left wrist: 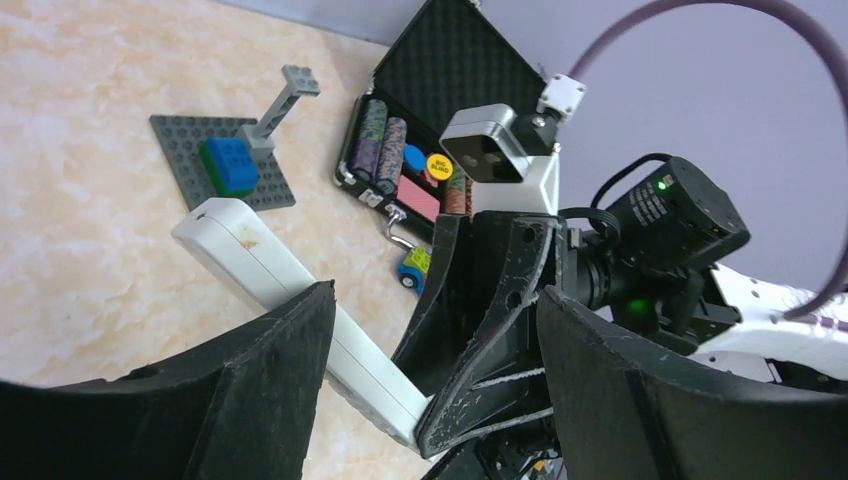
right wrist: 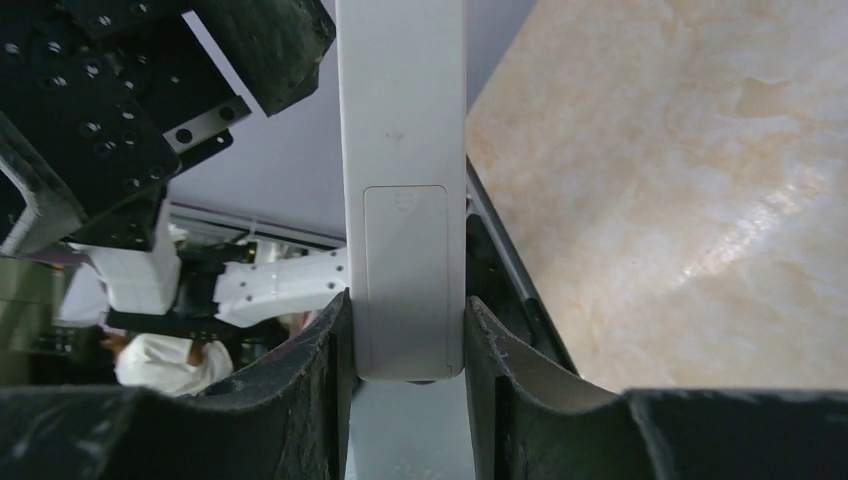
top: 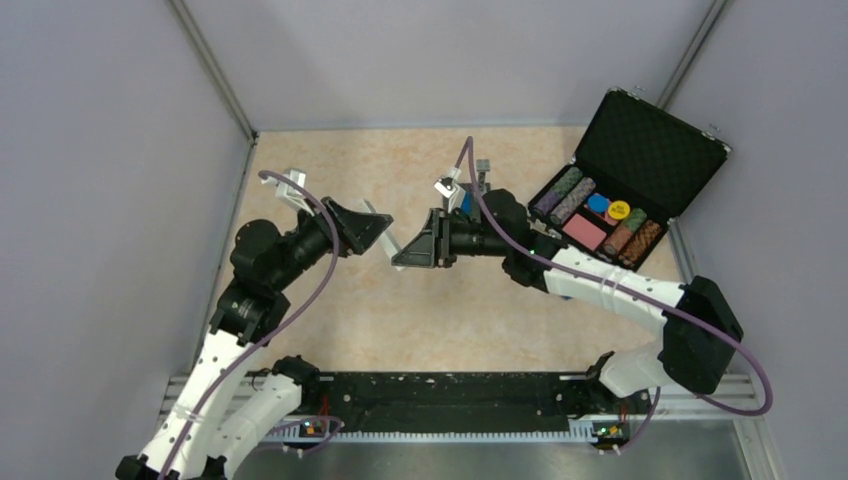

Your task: Load the batteries into the remote control

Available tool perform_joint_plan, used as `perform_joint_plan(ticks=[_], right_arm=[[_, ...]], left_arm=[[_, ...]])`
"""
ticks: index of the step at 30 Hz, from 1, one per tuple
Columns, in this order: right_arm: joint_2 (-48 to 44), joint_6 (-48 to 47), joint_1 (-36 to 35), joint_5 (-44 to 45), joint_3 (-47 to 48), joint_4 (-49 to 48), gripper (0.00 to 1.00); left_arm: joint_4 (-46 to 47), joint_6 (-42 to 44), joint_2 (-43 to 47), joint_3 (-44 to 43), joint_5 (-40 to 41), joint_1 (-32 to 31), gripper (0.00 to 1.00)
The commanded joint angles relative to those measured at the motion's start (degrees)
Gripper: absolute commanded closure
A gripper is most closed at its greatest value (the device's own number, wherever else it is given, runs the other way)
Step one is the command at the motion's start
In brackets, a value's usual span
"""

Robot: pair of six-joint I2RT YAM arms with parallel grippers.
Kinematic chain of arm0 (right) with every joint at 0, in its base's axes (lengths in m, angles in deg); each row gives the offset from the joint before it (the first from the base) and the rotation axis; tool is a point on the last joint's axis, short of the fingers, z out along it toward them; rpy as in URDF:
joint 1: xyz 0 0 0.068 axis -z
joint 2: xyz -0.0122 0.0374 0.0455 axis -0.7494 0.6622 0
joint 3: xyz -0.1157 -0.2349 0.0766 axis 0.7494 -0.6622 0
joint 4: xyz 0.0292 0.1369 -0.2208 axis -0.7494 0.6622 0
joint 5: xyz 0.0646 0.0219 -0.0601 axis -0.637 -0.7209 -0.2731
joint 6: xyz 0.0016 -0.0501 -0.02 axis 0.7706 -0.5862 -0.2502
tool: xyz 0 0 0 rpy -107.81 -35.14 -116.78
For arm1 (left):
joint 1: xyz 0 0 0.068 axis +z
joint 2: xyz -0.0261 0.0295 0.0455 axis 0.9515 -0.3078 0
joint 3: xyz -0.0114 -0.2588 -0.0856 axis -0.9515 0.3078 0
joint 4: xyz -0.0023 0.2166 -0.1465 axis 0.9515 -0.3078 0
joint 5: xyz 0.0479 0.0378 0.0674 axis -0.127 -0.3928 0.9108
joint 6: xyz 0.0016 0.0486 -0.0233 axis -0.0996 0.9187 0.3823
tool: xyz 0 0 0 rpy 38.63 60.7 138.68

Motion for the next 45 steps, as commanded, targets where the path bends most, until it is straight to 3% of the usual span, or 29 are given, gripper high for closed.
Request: perform_joint_plan(ticks=[1, 9, 13, 15, 23, 28, 31, 36, 38, 39, 41, 45], right_arm=[[-0.8, 10.3, 0.2, -7.4, 3.2, -15.9, 0.76], [-1.3, 10.9, 0.2, -5.4, 3.4, -15.0, 0.78], [-1.8, 12.3, 0.2, -4.9, 3.4, -16.6, 0.79], [-1.7, 12.9, 0.1, -5.7, 4.0, -17.4, 0.79], [-1.5, 18.2, 0.1, -8.8, 3.9, -23.5, 0.78], [-1.5, 22.0, 0.1, -9.5, 3.7, -27.0, 0.78], [-1.5, 23.3, 0.1, -9.3, 3.7, -27.2, 0.78], [-2.3, 23.2, 0.2, -6.4, 1.7, -24.0, 0.76], [-2.1, 23.3, 0.2, -5.7, 1.0, -22.7, 0.7], [-2.0, 23.5, 0.2, -5.6, 1.0, -21.6, 0.59], [-1.9, 22.9, 0.2, -4.7, 0.9, -18.5, 0.35], [-3.3, 17.2, 0.5, 0.0, 1.7, -5.7, 0.17]], left_arm=[[-0.1, 4.3, 0.4, -3.8, -2.2, 0.0, 0.21], [-2.9, 2.4, 3.6, -6.2, -1.6, 0.0, 0.21], [-9.4, -1.0, 6.9, -6.3, 13.0, 0.0, 0.21], [-7.4, -1.8, 8.9, -4.3, 14.8, 0.1, 0.21], [6.9, -7.6, 3.4, -1.6, -2.1, 0.1, 0.2], [12.4, -9.6, 1.3, -1.3, -5.3, 0.1, 0.21], [13.3, -10.5, 1.5, -0.6, -4.9, 0.1, 0.35], [12.8, -10.9, 3.0, 1.3, -2.0, 0.1, 0.77], [12.4, -11.2, 3.2, 2.1, -1.3, 0.1, 0.93], [11.9, -11.3, 3.1, 2.3, -0.7, 0.1, 0.99], [10.0, -10.9, 2.8, 2.3, 0.8, 0.0, 1.0], [-0.1, -8.0, 1.7, 0.3, 8.8, 0.0, 1.0]])
